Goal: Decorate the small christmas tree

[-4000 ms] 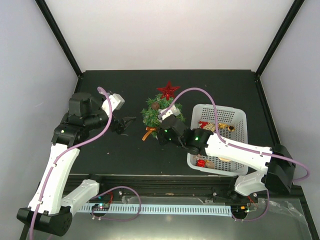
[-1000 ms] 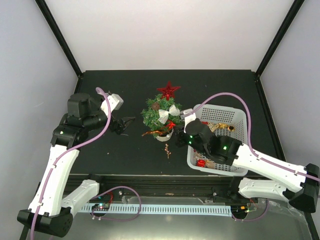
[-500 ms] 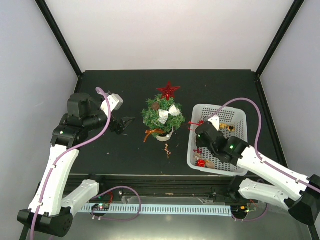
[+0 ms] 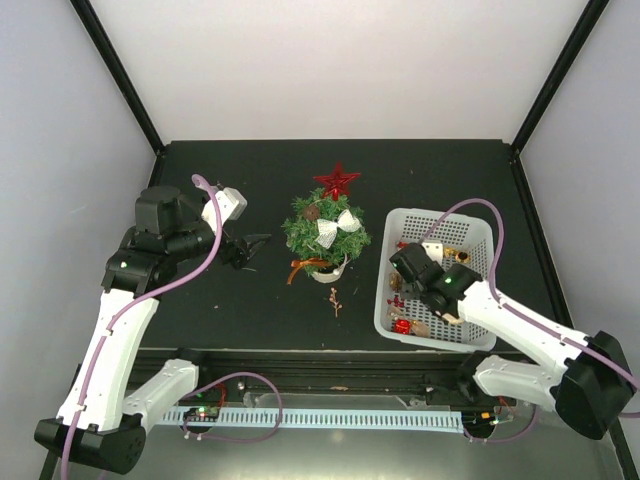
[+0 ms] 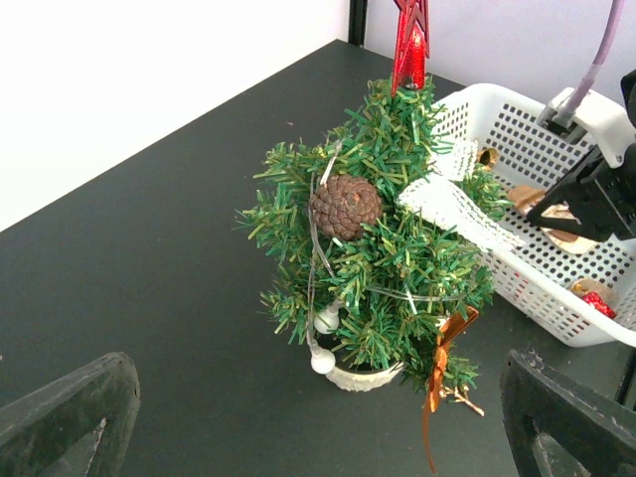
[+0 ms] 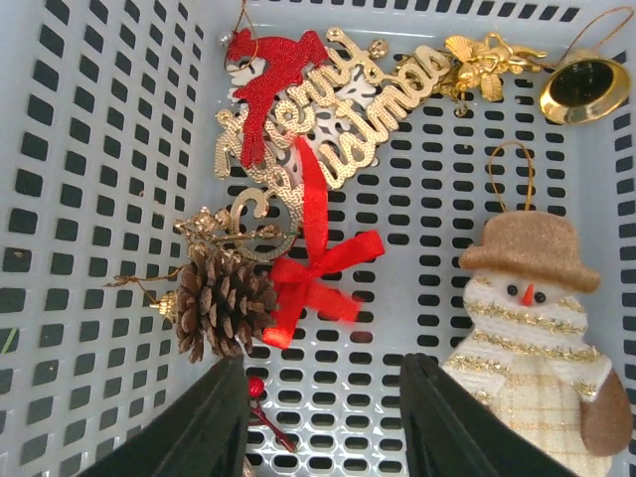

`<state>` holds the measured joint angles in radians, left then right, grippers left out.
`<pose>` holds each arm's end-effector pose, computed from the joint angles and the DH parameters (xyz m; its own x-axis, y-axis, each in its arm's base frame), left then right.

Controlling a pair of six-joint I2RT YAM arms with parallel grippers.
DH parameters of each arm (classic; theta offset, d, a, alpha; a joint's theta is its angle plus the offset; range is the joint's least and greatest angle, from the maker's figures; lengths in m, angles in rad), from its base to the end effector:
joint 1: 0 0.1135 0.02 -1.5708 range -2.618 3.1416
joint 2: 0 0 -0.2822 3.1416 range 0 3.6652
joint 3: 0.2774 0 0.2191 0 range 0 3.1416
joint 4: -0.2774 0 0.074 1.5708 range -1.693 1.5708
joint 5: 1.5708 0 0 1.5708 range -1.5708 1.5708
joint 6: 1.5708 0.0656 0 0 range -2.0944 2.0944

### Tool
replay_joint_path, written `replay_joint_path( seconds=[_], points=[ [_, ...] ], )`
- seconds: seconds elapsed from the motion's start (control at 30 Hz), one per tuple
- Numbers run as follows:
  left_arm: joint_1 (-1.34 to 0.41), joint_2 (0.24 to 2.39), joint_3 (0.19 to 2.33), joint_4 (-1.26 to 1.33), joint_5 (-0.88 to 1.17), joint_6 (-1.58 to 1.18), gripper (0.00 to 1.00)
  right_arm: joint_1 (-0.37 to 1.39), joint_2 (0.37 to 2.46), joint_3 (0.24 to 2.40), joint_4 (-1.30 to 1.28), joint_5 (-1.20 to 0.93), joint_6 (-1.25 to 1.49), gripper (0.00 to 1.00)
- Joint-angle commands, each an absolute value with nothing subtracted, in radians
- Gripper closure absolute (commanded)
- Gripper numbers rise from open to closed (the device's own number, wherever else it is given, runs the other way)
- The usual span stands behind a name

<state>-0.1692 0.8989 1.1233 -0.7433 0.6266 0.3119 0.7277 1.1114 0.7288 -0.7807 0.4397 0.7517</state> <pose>0.1383 -0.0626 0.3767 -0.2694 0.2982 -0.9157 0.7576 0.6527 -0.0103 0.1422 0.0893 0.2210 -0.8258 0.0919 -0.5564 0.1205 0.9926 -0.0149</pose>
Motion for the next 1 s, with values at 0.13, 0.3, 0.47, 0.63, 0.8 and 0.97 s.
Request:
replay_joint_path(
  seconds=[0.13,0.3,0.47,0.63,0.8,0.97],
  points=[
    [-0.161,0.902,1.138,-0.737,0.646,0.307,0.01,0.729,1.046,0.801,-0.818,0.388,0.714,0.53],
    [-0.161,0.904,1.138,-0.736,0.642,0.307,0.01,0.898,1.066,0.862,-0.726,0.295,0.61,0.57],
    [-0.162,0.907,1.141,-0.736,0.634,0.308,0.01,1.022,1.264,0.993,-0.73,0.227,0.603,0.58],
    [-0.16,0.899,1.139,-0.735,0.627,0.309,0.01,1.041,1.312,0.952,-0.581,0.161,0.633,0.56],
    [-0.16,0.895,1.131,-0.727,0.624,0.308,0.01,1.042,1.333,0.84,-0.401,0.154,0.664,0.52],
    [-0.16,0.897,1.135,-0.73,0.625,0.308,0.01,1.042,1.333,0.741,-0.263,0.146,0.689,0.51]
  ],
)
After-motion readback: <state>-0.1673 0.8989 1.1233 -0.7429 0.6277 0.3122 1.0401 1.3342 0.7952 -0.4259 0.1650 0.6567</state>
